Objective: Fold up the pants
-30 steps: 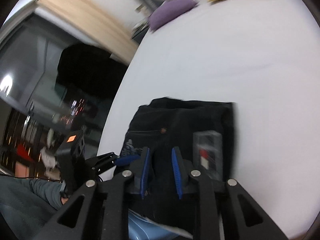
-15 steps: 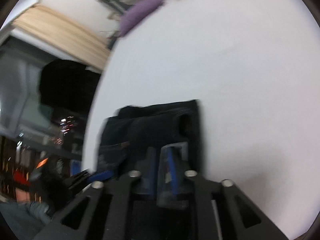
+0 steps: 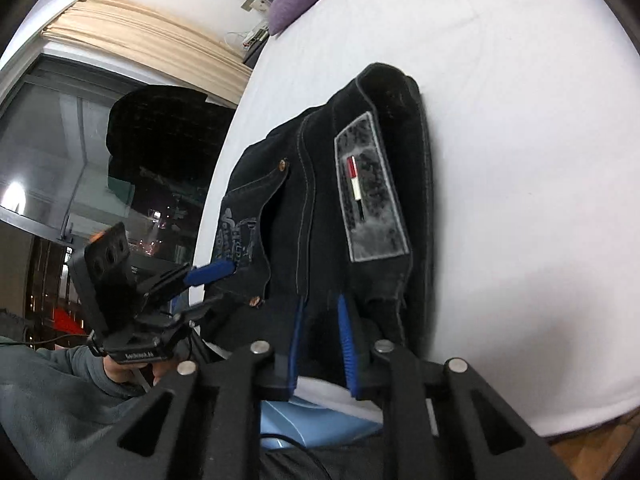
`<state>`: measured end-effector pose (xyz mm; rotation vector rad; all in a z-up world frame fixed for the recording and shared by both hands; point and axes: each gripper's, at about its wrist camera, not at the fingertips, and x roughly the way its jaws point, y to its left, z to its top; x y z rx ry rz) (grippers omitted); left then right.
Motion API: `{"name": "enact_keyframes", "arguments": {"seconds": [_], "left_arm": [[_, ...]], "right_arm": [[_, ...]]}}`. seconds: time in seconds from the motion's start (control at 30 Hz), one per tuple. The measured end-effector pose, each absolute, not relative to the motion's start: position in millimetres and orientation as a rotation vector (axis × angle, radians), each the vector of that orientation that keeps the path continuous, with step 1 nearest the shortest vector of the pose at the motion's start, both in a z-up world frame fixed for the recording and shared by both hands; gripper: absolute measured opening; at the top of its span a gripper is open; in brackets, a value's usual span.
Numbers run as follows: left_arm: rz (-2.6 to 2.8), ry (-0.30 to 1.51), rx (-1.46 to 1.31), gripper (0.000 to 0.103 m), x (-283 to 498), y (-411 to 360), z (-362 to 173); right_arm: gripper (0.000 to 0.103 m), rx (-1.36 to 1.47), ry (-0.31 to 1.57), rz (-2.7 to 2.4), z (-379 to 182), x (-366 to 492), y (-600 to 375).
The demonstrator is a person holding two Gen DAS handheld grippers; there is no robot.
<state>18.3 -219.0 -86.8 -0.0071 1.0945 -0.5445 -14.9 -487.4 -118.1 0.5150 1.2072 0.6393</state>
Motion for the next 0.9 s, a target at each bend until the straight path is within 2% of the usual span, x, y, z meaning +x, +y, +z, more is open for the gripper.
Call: {"name": "enact_keyframes", "arguments": {"seconds": [0.07, 0.17, 0.2, 0.23, 0.3, 0.37, 0.57, 0.73, 0.9], "left_arm": [[-0.564, 1.084, 0.038, 0.06, 3.5, -219.0, -88.0], [-0.606, 1.075, 0.009, 0.06, -12.8, -206.7, -79.0], [-0.605, 1.048, -0.041, 0.06, -15.5, -194.6, -70.8], [-0.58, 1.011, -0.075, 0.06, -16.1, -181.3, -62.9], [-0.515, 0.964, -0.137, 0.062, -9.6, -158.9, -52.7], [-0.451, 0.966, -0.219, 0.071, 9.0, -135.3, -54.4], [-0.41, 1.108, -0.391, 0.071, 61.0, -112.6, -93.6], [-0.427, 1.223, -0.382, 0.074, 87.0, -124.4, -123.1], [-0.49, 1.225, -0.424, 0.072, 88.3, -134.4, -127.8]], "right_arm": [[0.022, 0.484, 1.202, 0.617, -111.7, -15.7, -488.8], [0.043, 0.482, 1.16, 0.576, -100.6, -20.4, -503.4], [0.058, 0.485, 1.143, 0.542, -95.2, -21.6, -512.8], [0.067, 0.497, 1.128, 0.521, -91.1, -22.3, -520.5], [0.069, 0.542, 1.104, 0.513, -87.4, -20.9, -535.1], [0.069, 0.544, 1.11, 0.499, -89.7, -11.7, -536.5], [0.069, 0.6, 1.155, 0.543, -115.1, 19.0, -527.7], [0.069, 0.593, 1.211, 0.576, -135.4, 37.0, -516.7], [0.069, 0.626, 1.21, 0.634, -142.5, 46.9, -503.3]]}}
